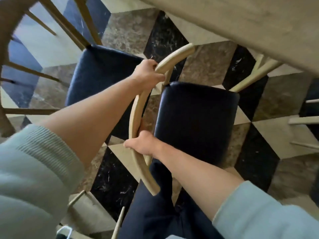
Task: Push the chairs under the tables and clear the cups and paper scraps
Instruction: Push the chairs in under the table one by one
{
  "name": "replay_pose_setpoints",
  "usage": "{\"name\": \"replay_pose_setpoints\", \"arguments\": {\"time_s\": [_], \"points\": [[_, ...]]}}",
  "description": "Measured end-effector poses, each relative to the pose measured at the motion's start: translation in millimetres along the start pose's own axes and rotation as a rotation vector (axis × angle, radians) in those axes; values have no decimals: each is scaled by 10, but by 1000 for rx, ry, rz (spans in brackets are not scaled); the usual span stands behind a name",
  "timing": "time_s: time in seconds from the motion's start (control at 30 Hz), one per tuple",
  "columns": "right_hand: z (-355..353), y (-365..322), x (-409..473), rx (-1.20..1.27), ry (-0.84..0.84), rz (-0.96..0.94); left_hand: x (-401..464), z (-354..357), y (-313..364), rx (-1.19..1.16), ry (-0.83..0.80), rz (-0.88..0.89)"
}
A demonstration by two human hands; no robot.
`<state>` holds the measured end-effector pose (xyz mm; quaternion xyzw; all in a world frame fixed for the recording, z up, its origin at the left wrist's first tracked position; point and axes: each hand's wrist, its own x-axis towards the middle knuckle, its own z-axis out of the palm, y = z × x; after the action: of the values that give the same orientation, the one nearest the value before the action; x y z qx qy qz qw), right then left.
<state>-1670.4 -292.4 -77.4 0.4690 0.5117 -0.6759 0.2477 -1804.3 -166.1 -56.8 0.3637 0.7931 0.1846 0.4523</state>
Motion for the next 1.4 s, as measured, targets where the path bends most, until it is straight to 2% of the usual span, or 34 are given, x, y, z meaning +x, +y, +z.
{"name": "replay_pose_setpoints", "arguments": {"time_s": [0.13, 0.23, 0.5, 0.77, 1.03, 1.4], "points": [[94, -4, -54, 5, 0, 50, -58, -62, -180, -68, -3, 13], [73, -8, -131, -93, -4, 62, -119, -134, -306, -134, 28, 3], [-495, 264, -357, -226, -14, 48, -179, 73, -199, -253, 141, -69], [-1065, 505, -442, -216, -56, -77, -233, 303, -82, -383, 321, -188], [-1280, 264, -445, -233, -144, -153, -182, 209, -27, -437, 478, -296], [-1653, 347, -318, -321, -41, -266, -106, 356, 187, -501, 628, -328]]}}
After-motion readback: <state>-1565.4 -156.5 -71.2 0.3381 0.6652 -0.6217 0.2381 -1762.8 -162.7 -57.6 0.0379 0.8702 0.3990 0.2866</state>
